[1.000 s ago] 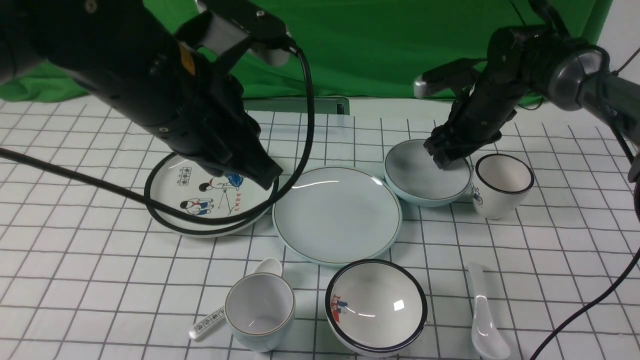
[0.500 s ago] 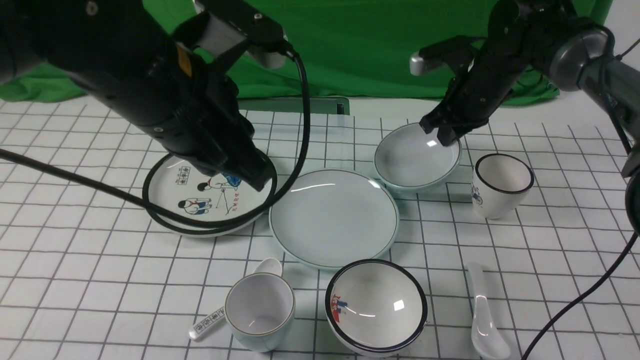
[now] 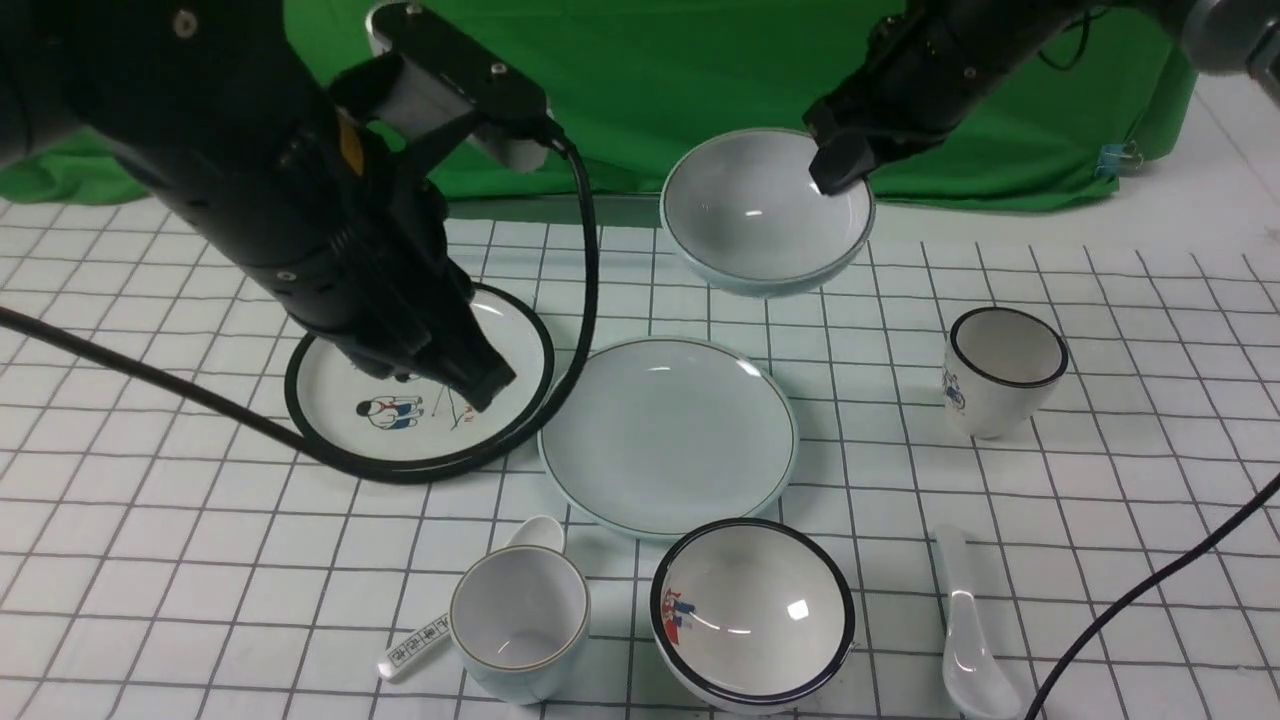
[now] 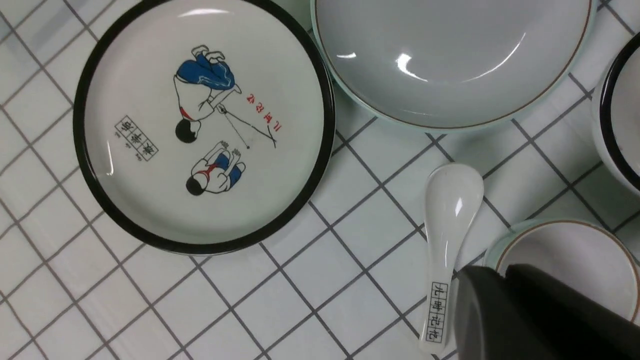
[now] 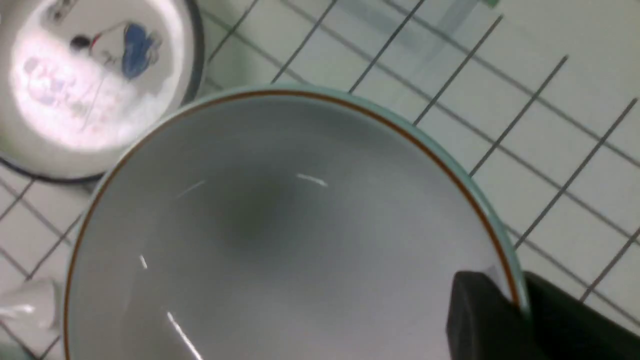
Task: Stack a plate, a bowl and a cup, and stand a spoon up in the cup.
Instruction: Use the right arm to put the blue rice bowl into the blue large plate in the middle
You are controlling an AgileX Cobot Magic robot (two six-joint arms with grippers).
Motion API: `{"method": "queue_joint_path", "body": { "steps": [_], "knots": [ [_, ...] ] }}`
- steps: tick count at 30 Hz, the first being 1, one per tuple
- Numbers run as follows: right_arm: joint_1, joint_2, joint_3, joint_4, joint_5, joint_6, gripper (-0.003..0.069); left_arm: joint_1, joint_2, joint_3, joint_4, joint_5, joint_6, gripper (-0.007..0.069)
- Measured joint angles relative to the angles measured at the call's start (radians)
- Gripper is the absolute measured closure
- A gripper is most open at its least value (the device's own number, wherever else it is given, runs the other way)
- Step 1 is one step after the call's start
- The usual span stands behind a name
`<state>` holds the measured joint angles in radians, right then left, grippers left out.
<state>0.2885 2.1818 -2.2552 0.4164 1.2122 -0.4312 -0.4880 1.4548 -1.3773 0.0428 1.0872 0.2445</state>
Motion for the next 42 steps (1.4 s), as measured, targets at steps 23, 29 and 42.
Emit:
{"method": "queue_joint_path", "body": {
  "steps": [23,29,42],
  "knots": [
    [0.138,0.067,0.321,-0.003,-0.359,-0.012,0.0575,0.000,0.000,0.000,0.001,-0.113,-0.001,0.0634],
    [0.156,0.079,0.323,-0.019,-0.361,-0.012,0.0498,0.000,0.000,0.000,0.001,-0.119,-0.001,0.0634],
    [0.126,-0.014,0.304,-0.111,-0.131,-0.011,0.0226,0.000,0.030,0.006,-0.048,-0.022,-0.005,0.0546]
  ]
}}
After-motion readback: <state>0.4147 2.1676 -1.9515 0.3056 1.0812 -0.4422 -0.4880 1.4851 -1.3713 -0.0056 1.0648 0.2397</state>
